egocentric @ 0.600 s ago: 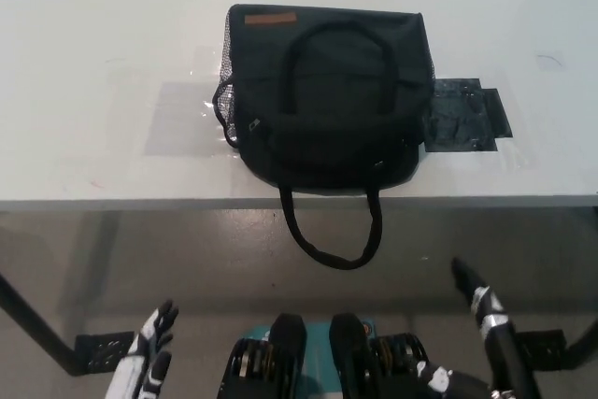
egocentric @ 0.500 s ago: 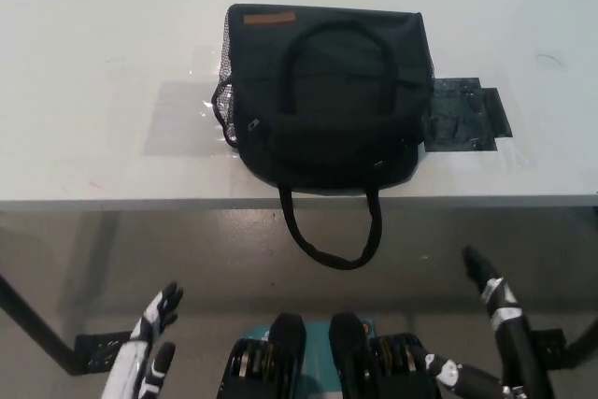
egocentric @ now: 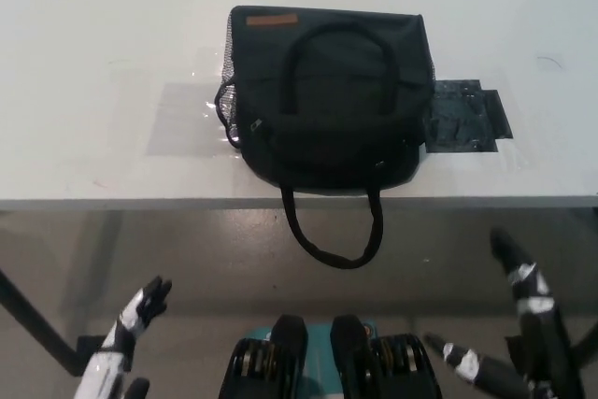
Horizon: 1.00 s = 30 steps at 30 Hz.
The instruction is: A soft travel bag is kept infront of the robot in the middle of the desk and the robot uses both its hands to press it to reduce its size
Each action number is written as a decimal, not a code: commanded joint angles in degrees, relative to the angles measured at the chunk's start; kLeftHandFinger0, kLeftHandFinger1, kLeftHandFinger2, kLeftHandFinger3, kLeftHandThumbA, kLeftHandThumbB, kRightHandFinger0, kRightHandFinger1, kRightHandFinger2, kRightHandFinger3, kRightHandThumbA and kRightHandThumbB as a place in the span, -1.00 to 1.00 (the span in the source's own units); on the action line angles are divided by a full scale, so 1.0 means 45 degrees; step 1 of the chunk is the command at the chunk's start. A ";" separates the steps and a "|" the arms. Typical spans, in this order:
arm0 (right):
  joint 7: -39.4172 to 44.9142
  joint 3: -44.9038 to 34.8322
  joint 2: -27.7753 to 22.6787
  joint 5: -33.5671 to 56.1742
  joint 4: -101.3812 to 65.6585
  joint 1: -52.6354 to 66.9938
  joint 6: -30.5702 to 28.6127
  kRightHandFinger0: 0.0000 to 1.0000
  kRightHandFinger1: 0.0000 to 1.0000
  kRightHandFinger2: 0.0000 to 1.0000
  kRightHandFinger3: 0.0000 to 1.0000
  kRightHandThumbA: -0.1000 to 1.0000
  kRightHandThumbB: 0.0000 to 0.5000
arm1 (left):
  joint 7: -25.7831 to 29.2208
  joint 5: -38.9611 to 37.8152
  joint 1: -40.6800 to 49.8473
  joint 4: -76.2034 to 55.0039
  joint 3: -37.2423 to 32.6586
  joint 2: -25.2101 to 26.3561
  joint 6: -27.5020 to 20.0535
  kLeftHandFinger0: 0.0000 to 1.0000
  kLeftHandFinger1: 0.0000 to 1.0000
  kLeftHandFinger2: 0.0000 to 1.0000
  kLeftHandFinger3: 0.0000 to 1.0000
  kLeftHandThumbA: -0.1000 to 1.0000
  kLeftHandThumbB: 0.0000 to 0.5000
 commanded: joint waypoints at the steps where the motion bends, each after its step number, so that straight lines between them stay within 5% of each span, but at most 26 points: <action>1: 0.0116 -0.0452 -0.0235 -0.0649 -0.1278 -0.1393 0.0849 1.00 1.00 1.00 1.00 1.00 -0.69 | -0.0435 0.0939 -0.1406 -0.0990 0.0262 0.0421 0.0776 1.00 1.00 1.00 1.00 1.00 -0.61; 7: 0.0679 -0.0582 -0.0437 -0.0885 -0.1820 -0.4487 0.3804 1.00 1.00 1.00 1.00 1.00 -0.25 | -0.0919 0.2602 -0.5342 -0.0915 0.0532 0.0816 0.2627 1.00 1.00 1.00 1.00 1.00 -0.31; 13: 0.0635 -0.0607 -0.0583 -0.2054 -0.0623 -0.7417 0.5259 1.00 1.00 1.00 1.00 1.00 -0.13 | -0.1568 0.3677 -0.9190 0.0365 0.0316 0.1508 0.4364 1.00 1.00 1.00 1.00 1.00 -0.06; 17: 0.0682 -0.0497 -0.0538 -0.2053 0.0285 -0.8766 0.6024 1.00 1.00 1.00 1.00 1.00 -0.01 | -0.1339 0.5682 -1.1132 0.2215 -0.0227 0.2163 0.3845 1.00 1.00 1.00 1.00 1.00 -0.39; 25: 0.1157 0.0020 -0.0248 -0.1891 0.2537 -1.1110 0.7714 1.00 1.00 1.00 1.00 1.00 -0.02 | -0.1608 0.7588 -1.3671 0.5250 -0.1433 0.2799 0.4600 1.00 1.00 1.00 1.00 1.00 -0.43; 30: 0.1015 0.0341 -0.0333 -0.2131 0.5022 -1.2526 0.7584 1.00 1.00 1.00 1.00 1.00 0.05 | -0.1852 0.8464 -1.5223 0.7732 -0.2543 0.3025 0.4929 1.00 1.00 1.00 1.00 1.00 -0.50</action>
